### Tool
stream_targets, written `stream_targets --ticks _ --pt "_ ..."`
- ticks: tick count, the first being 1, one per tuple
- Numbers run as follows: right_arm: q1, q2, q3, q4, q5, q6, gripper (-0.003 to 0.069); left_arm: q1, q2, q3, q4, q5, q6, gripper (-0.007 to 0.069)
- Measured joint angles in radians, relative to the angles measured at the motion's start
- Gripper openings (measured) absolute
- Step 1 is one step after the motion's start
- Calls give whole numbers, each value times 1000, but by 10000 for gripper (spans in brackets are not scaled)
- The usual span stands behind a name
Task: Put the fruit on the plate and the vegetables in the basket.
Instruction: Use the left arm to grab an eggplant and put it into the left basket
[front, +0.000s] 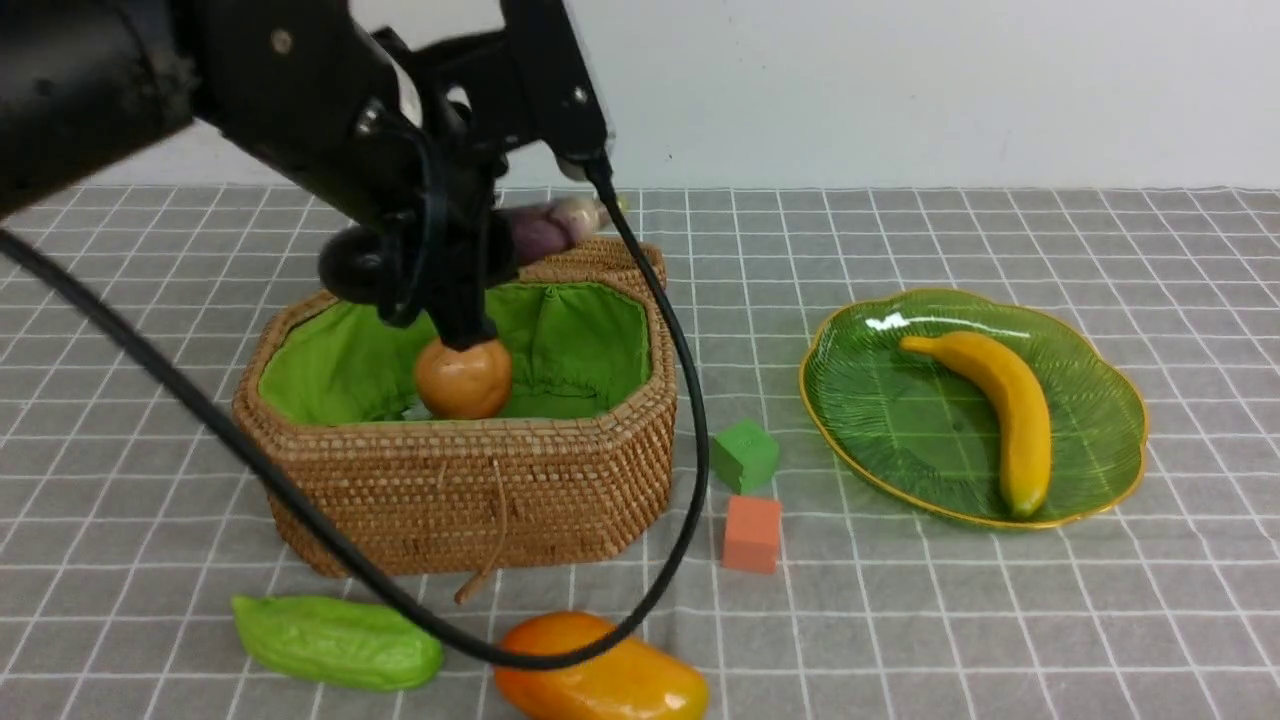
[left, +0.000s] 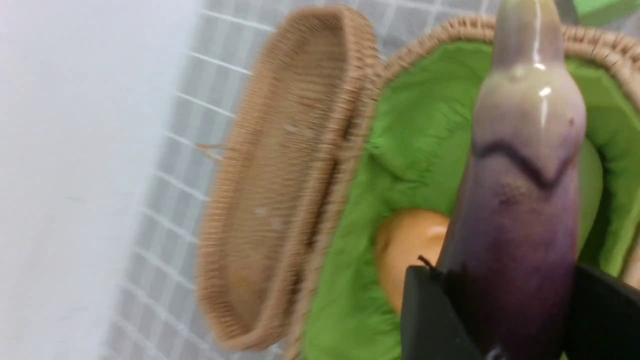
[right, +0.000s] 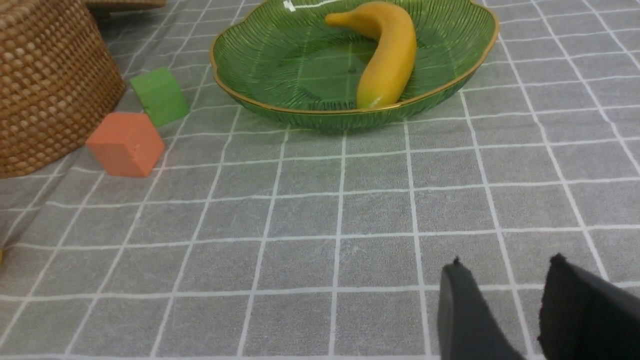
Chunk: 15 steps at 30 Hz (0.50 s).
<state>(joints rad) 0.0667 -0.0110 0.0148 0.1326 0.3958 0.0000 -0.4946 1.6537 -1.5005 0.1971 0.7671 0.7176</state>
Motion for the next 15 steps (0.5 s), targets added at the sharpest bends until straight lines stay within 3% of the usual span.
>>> stream_targets --ticks 9,12,13,15 --pt "0 0 0 0 -1 0 239 0 132 1 5 -15 -19 339" --pt "0 0 0 0 -1 0 239 0 131 2 5 8 -65 463" --pt "0 0 0 0 -1 0 239 0 128 2 5 60 -98 566" --pt "0 0 0 0 -1 0 239 0 120 1 8 85 -136 622"
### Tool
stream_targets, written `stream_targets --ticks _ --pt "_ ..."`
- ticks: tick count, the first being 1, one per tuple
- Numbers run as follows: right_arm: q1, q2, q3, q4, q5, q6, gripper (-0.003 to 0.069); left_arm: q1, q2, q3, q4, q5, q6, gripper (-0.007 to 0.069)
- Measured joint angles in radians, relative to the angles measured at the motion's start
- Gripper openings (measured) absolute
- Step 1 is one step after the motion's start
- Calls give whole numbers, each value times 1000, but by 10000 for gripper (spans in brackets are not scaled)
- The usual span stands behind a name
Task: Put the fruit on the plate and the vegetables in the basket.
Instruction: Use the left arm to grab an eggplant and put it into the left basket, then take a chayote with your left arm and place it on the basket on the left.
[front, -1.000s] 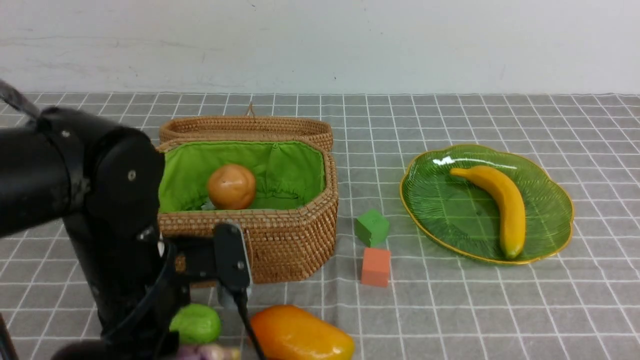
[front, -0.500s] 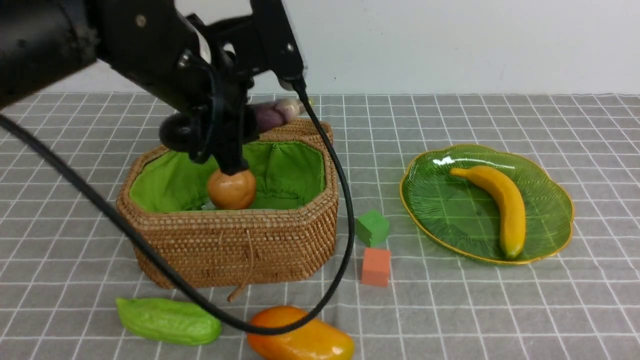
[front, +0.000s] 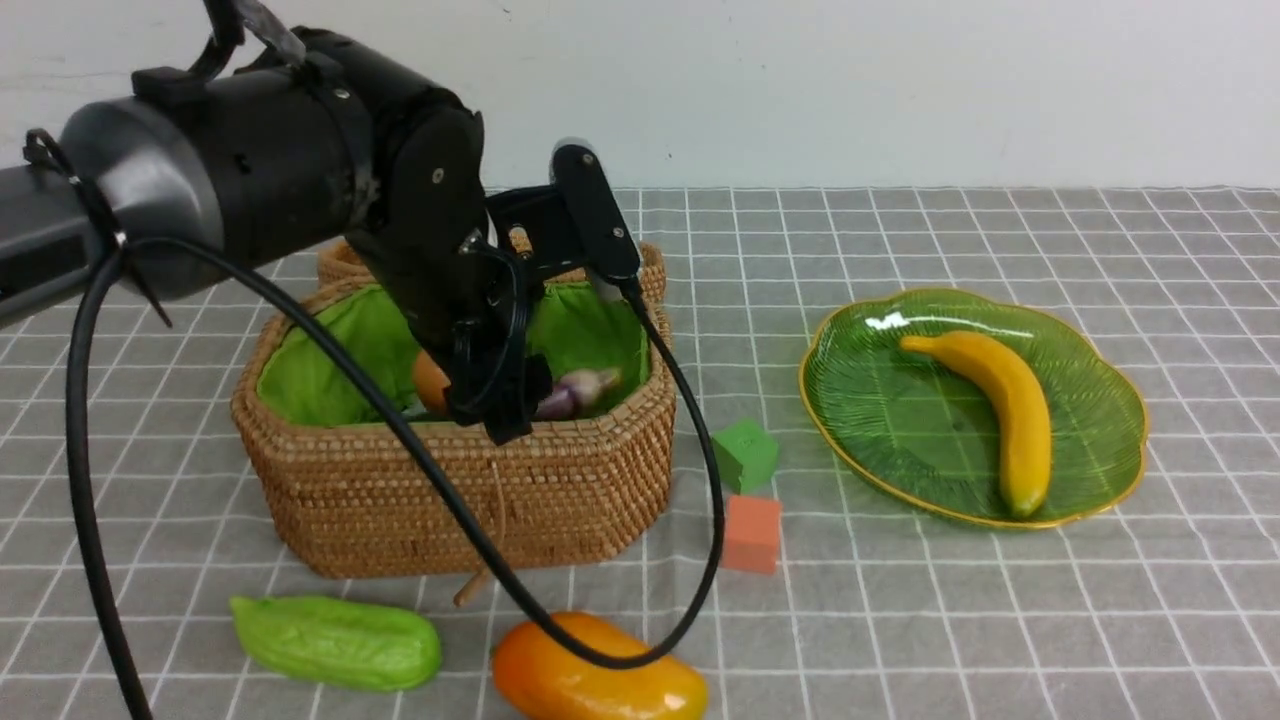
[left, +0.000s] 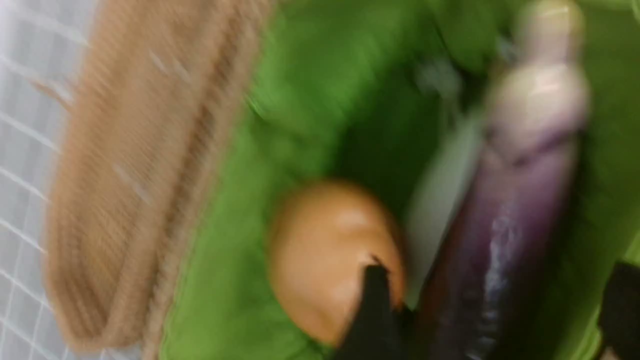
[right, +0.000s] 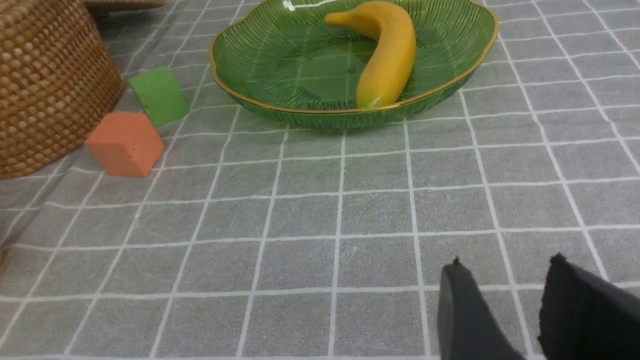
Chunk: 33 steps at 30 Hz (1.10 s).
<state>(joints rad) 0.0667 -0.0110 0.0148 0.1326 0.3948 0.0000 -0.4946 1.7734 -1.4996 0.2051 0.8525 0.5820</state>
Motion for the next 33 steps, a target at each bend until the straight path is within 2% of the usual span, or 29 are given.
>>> stream_targets --ticks 2,5,9,13,16,20,26,33 --pt "0 0 0 0 0 0 239 0 -24 2 1 72 -27 658" --pt "0 0 0 0 0 0 239 0 -83 12 -5 198 -7 662" --pt "0 0 0 0 0 0 239 0 -223 75 -33 325 128 632" --pt "0 0 0 0 0 0 239 0 -327 219 -84 367 177 589" --pt "0 0 0 0 0 0 239 0 -343 345 -100 330 205 573" --pt "0 0 0 0 0 0 239 0 -335 544 -61 111 229 570" --pt "0 0 0 0 0 0 239 1 -320 632 -26 -191 230 567" --pt "0 0 0 0 0 0 239 43 -211 635 -36 -195 236 568"
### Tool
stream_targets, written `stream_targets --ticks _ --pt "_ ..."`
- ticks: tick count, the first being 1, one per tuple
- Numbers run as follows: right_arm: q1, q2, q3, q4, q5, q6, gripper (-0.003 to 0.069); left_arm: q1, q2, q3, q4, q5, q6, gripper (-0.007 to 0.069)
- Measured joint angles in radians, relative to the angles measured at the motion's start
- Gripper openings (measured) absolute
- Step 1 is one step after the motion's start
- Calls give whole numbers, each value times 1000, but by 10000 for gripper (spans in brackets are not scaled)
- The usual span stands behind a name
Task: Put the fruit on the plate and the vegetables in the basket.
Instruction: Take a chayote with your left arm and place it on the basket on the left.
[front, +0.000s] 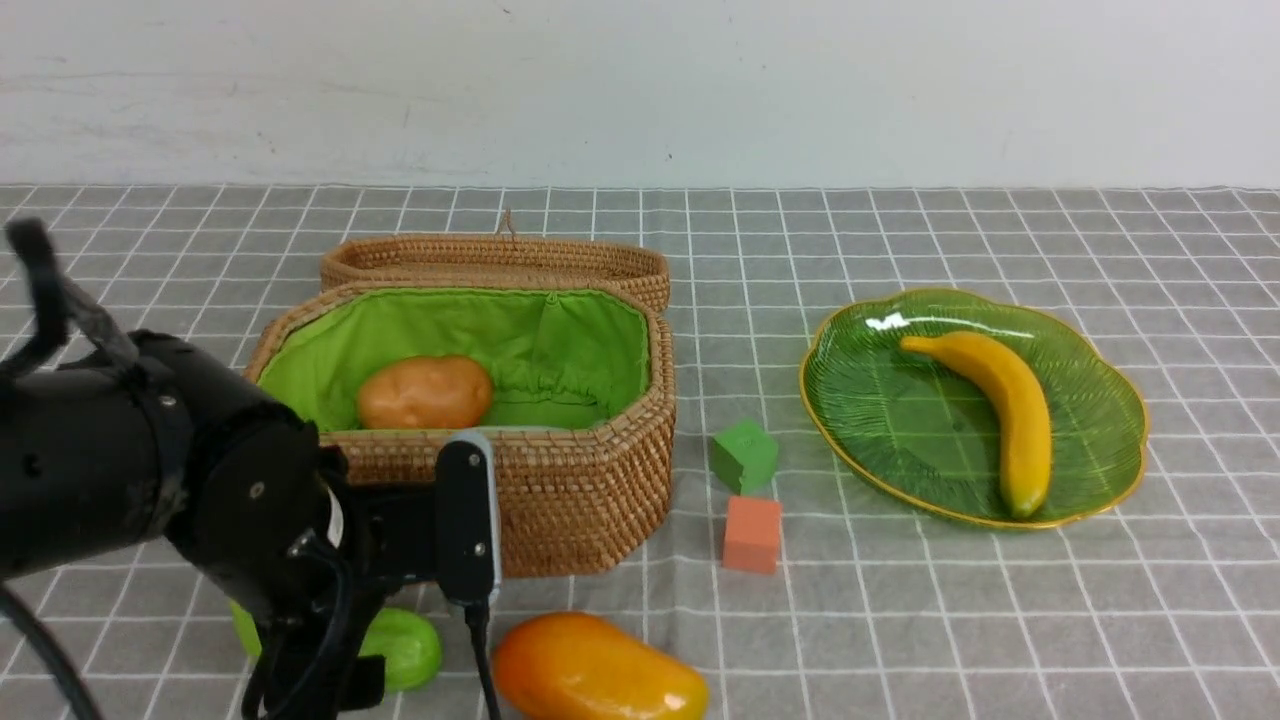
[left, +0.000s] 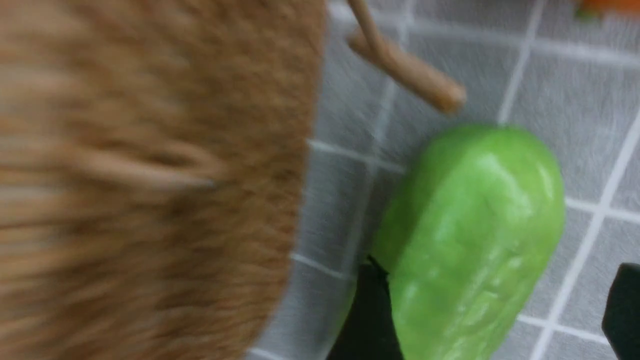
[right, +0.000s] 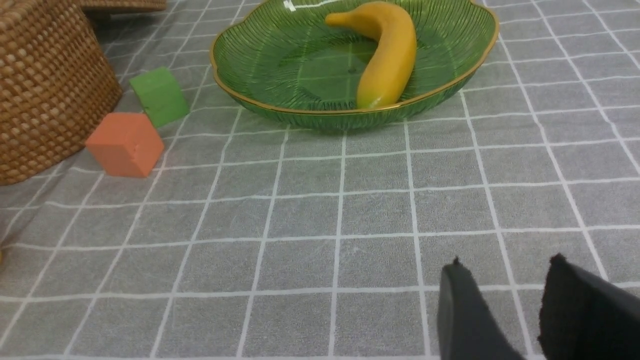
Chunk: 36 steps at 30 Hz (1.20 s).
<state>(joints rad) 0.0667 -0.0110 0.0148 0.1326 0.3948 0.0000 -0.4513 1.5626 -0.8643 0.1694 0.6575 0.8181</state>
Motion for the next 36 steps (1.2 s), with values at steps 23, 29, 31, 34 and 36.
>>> stream_targets --ticks 23,29,31,34,36 --pt "0 0 0 0 0 0 239 1 22 -133 -62 275 -10 426" --pt "0 0 0 0 0 0 239 1 -113 -321 -136 393 -10 426" --pt "0 0 0 0 0 0 239 1 -147 -355 -155 360 -7 426" --pt "0 0 0 0 0 0 239 1 -177 -388 -169 204 -6 426" --pt "0 0 0 0 0 0 239 1 -165 -390 -169 41 -18 426"
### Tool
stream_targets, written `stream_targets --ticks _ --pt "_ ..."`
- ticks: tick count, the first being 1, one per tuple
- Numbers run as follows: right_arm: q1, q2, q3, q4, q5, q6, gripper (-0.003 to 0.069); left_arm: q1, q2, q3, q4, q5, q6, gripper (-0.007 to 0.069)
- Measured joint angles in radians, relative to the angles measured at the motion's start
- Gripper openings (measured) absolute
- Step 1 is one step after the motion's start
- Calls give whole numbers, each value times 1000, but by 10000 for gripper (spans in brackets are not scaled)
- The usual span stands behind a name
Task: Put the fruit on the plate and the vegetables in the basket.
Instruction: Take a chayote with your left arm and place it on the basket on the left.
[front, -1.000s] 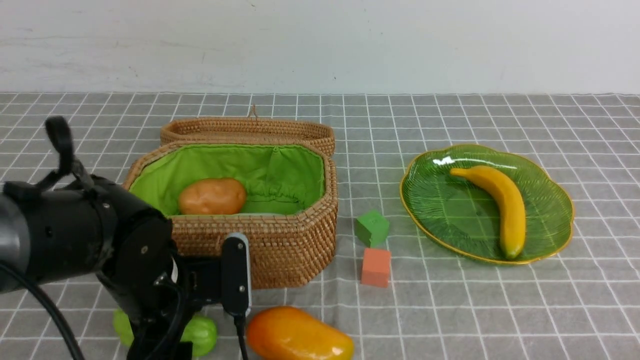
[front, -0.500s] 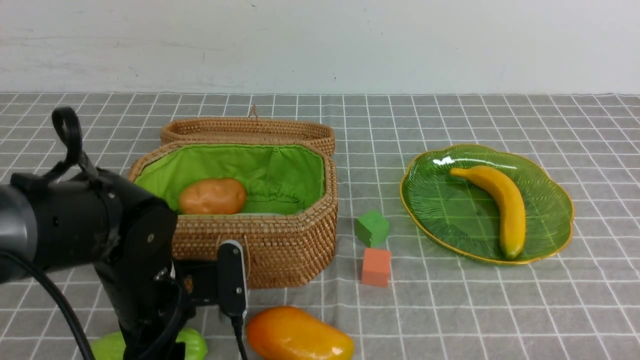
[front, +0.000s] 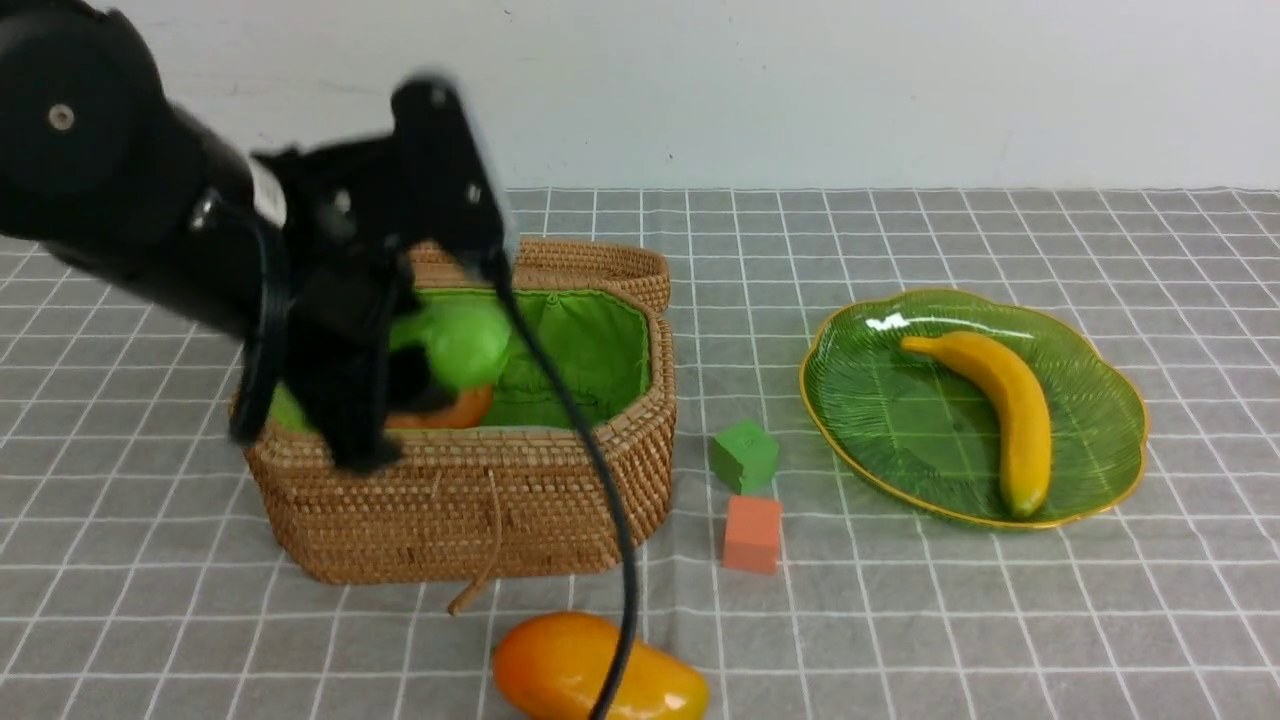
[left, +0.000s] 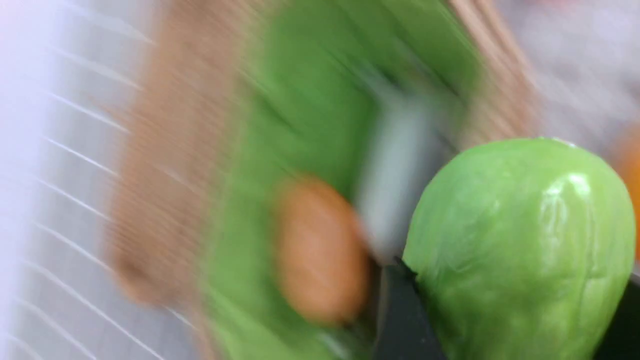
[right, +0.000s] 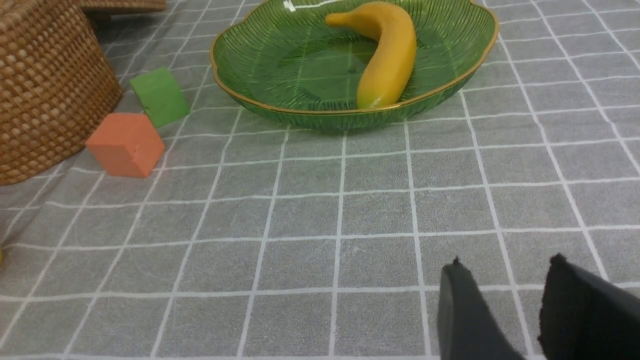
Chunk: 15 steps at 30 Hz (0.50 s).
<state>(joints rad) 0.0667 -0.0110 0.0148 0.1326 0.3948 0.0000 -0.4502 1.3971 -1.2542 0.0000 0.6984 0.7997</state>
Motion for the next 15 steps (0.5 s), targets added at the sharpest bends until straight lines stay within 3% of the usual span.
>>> stream_targets --ticks 6,10,12,14,15 --pt "0 0 0 0 0 0 241 0 137 0 0 -236 -52 426" --pt "0 0 0 0 0 0 240 0 227 1 0 -273 -63 430" --pt "0 0 0 0 0 0 240 0 245 3 0 -268 -62 461" --pt "0 0 0 0 0 0 240 0 252 3 0 -257 -62 578" --pt "0 0 0 0 0 0 240 0 252 3 0 -254 -62 587"
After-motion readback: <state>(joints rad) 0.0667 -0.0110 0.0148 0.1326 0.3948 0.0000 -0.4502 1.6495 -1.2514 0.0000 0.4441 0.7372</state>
